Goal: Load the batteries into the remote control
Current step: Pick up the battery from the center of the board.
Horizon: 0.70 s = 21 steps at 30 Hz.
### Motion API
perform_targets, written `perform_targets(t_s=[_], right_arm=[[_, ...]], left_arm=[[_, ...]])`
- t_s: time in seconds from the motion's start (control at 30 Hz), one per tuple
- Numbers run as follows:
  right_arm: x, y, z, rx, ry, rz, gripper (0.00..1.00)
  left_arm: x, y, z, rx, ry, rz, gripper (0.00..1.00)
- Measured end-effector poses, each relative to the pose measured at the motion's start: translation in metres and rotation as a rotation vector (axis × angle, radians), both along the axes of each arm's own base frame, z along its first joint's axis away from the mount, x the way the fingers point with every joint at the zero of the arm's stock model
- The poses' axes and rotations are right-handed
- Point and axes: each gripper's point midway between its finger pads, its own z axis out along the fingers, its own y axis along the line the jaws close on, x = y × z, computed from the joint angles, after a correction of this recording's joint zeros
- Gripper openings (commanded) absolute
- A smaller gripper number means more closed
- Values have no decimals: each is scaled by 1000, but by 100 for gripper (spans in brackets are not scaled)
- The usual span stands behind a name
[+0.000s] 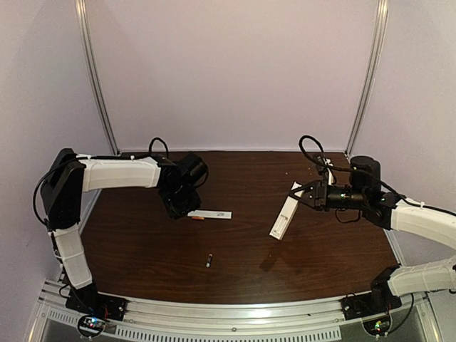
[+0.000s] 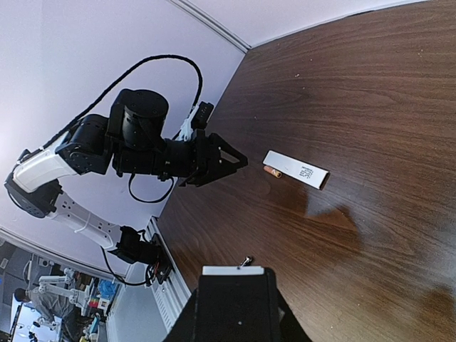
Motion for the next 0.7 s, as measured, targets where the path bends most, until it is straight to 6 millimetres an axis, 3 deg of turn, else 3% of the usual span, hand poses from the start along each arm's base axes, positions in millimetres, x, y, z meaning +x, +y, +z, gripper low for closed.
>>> perform_targets(t_s=[0.7], right_arm=[[2, -7, 1, -4, -8, -5, 7]], left_arm=[[14, -19, -33, 15, 67, 39, 33]])
